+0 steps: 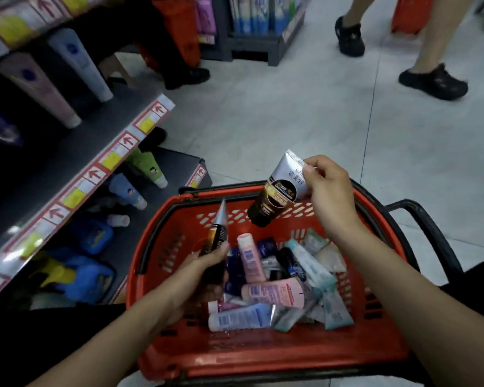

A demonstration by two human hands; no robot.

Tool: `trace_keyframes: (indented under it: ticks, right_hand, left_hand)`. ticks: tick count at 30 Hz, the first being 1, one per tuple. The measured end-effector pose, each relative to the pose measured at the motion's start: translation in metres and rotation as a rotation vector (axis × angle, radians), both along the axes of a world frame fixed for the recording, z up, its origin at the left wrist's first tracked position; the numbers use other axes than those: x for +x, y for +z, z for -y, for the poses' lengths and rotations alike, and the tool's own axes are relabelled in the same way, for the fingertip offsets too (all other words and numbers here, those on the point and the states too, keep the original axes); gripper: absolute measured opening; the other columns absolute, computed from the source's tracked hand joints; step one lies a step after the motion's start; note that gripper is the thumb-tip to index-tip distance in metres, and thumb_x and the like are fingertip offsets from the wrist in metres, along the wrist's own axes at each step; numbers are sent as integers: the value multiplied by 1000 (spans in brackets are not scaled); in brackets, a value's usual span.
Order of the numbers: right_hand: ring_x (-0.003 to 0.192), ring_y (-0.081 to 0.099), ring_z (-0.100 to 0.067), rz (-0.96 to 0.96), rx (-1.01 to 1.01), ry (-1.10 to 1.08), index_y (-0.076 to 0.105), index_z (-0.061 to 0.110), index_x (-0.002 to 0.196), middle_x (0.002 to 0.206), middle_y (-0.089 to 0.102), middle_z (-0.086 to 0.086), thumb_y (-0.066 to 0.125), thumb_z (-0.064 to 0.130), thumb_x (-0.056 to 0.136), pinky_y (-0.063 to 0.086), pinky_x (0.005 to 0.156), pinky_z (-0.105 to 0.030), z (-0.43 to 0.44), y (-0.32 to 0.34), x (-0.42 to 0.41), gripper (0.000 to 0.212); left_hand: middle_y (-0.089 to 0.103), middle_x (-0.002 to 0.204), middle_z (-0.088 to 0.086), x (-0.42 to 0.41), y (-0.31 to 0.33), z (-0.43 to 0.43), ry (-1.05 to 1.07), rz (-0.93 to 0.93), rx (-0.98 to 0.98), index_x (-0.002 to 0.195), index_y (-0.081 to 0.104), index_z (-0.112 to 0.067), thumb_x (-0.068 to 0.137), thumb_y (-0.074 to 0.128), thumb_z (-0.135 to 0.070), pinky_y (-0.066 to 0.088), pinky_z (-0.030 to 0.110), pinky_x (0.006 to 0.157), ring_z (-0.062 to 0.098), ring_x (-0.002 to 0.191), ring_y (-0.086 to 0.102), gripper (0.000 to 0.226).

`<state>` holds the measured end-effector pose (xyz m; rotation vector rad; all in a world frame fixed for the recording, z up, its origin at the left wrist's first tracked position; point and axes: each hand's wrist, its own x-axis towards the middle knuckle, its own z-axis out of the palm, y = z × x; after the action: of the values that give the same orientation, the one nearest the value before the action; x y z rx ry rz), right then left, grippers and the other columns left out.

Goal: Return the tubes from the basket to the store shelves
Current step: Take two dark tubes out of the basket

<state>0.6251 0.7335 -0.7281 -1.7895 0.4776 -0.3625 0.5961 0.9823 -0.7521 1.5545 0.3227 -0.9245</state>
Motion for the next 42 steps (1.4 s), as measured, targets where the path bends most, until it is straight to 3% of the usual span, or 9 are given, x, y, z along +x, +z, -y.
trace_keyframes:
  ticks: [6, 10, 15, 24, 27, 31, 34, 38, 42]
  right_hand:
    - [57, 49, -15, -149, 30, 374, 63, 16, 79, 65, 54, -5, 49, 18, 97, 35, 63, -30, -14, 33, -10, 23]
    - [68, 53, -16, -189, 153, 377, 66, 17, 77, 73, 61, 0, 55, 18, 95, 41, 69, -32, -32, 35, -20, 21]
    - [94, 69, -23, -196, 368, 253, 63, 18, 106, 107, 70, -9, 66, 32, 88, 55, 85, -42, -38, 42, -30, 23]
    - [99, 69, -10, -233, 295, 589, 58, 36, 117, 103, 72, 9, 68, 16, 88, 56, 79, -34, -50, 67, -43, 37]
    - [100, 68, -8, -157, 288, 585, 61, 34, 115, 105, 72, 7, 68, 14, 88, 51, 82, -26, -57, 77, -34, 34]
    - [95, 71, -13, -42, 322, 653, 58, 26, 120, 105, 74, 4, 80, 37, 70, 52, 84, -35, -83, 105, -16, 56]
    - [98, 70, -9, 17, 325, 743, 56, 28, 121, 108, 73, 8, 84, 50, 55, 49, 89, -38, -111, 123, -4, 75]
    - [77, 70, 5, 44, 358, 814, 59, 26, 105, 91, 74, 18, 65, 10, 85, 52, 62, -15, -150, 130, 12, 26]
    - [87, 72, -7, 8, 331, 889, 59, 22, 112, 96, 75, 12, 61, 3, 88, 54, 64, -16, -195, 127, 29, 30]
  left_hand:
    - [67, 86, 18, -15, 36, 0, 274, -47, -352, 105, 59, -3, 78, 75, -23, 56, 56, 81, 32, 88, 70, 37]
    - [72, 106, 21, -23, 43, 23, 242, -10, -488, 113, 56, -4, 65, 74, -3, 58, 59, 67, 38, 94, 73, 51]
    - [70, 114, 24, -28, 47, 37, 205, 98, -488, 123, 53, -10, 68, 70, -2, 59, 53, 64, 42, 97, 71, 58]
    - [65, 128, 18, -8, 75, 21, 299, 269, -544, 131, 51, -14, 83, 67, -39, 55, 61, 80, 37, 115, 65, 56]
    - [64, 127, 23, -4, 89, 7, 380, 215, -615, 131, 51, -6, 93, 54, -28, 47, 68, 92, 43, 117, 62, 44]
    - [69, 109, 21, 1, 104, -18, 533, 366, -604, 104, 69, -11, 75, 68, -10, 55, 41, 80, 31, 94, 69, 29]
    - [69, 123, 14, 3, 121, -50, 554, 514, -478, 114, 69, -13, 76, 71, -18, 45, 47, 107, 31, 117, 64, 38]
    - [67, 126, 11, 3, 136, -98, 521, 667, -296, 125, 61, -15, 79, 77, -16, 49, 43, 103, 25, 117, 64, 49]
    - [75, 103, 6, 1, 140, -145, 504, 826, -72, 115, 56, -11, 84, 67, 12, 54, 21, 83, 11, 96, 70, 40]
